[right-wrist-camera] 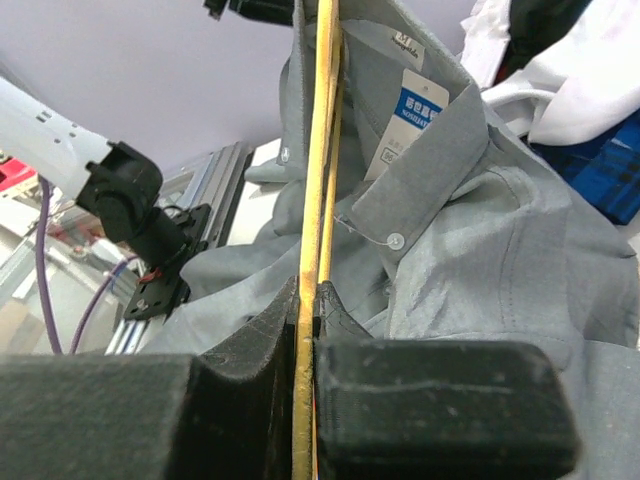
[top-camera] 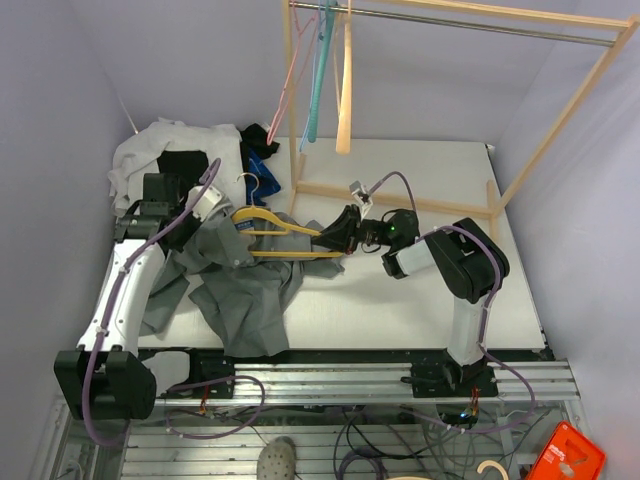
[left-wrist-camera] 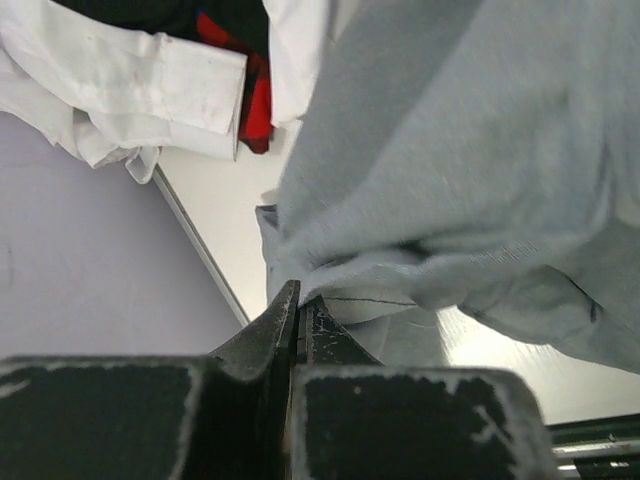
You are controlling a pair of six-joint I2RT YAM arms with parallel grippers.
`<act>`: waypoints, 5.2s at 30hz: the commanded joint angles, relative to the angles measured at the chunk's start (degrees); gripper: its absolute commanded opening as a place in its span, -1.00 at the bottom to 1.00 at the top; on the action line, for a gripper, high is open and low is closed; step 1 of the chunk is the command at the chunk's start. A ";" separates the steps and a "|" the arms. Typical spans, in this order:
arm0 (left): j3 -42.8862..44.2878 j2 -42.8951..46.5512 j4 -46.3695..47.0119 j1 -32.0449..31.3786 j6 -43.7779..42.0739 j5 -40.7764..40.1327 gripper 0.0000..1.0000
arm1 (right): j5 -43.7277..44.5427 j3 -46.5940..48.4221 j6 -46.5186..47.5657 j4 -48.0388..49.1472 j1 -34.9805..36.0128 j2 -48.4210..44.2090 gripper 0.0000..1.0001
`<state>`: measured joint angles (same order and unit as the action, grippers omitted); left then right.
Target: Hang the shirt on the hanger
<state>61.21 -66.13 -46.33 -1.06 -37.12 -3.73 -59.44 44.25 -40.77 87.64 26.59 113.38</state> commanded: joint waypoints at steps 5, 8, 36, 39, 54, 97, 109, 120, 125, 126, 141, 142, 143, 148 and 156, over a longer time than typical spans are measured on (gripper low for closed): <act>4.64 -3.41 6.83 2.99 -4.91 -1.16 -0.86 | -5.88 3.07 -2.37 16.60 -0.22 0.33 -1.00; 8.02 -4.77 6.78 4.47 -6.82 -1.59 -0.86 | -7.83 4.89 -3.62 16.08 -0.64 0.77 -1.00; 16.66 -6.10 -3.13 9.33 -9.39 6.07 -0.86 | -7.25 24.48 -14.61 16.73 6.66 17.45 -1.00; 16.88 -6.56 -6.61 9.41 -11.35 5.73 -0.75 | -6.80 22.27 -12.86 16.69 6.77 16.90 -1.00; 43.56 -16.87 -31.58 9.94 -6.34 18.25 0.97 | -4.23 15.75 -6.30 16.64 5.79 14.56 -1.00; 30.95 -31.37 -36.29 17.57 -12.18 31.22 -0.15 | -3.84 14.53 -5.98 16.69 4.18 13.71 -1.00; 30.52 -33.05 -39.46 18.23 -14.96 38.31 -0.04 | -3.75 14.57 -6.19 16.69 4.08 13.55 -1.00; 32.51 -33.16 -39.46 18.36 -14.59 39.14 -0.86 | -4.04 14.72 -6.57 16.64 4.08 13.61 -1.00; 35.98 -32.14 -39.61 18.31 -12.52 42.75 -0.86 | -5.30 15.23 -7.30 16.69 4.25 13.81 -1.00; 36.46 -31.81 -39.55 18.31 -12.21 43.85 -0.86 | -5.57 15.44 -7.26 16.64 4.33 13.80 -1.00; 36.70 -31.53 -39.63 15.92 -10.92 44.38 -0.86 | -5.82 21.85 -8.13 16.69 6.73 15.07 -1.00; 36.96 -31.62 -39.63 15.51 -10.75 44.29 -0.86 | -5.88 22.56 -8.48 16.68 6.91 15.54 -1.00; 37.30 -31.75 -39.63 15.18 -10.50 44.18 -0.86 | -5.94 23.23 -8.75 16.68 7.10 15.94 -1.00; 39.42 -32.49 -39.63 13.14 -8.30 43.99 -0.86 | -4.46 24.29 -7.60 15.65 7.69 17.10 -1.00; 41.54 -30.17 -39.63 9.84 -6.02 41.29 -0.86 | -2.57 24.20 -0.99 8.44 7.65 16.99 -1.00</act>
<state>100.47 -98.89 -85.19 10.63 -44.99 36.58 -64.23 66.98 -45.52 87.79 33.54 129.58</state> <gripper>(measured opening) 0.083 0.028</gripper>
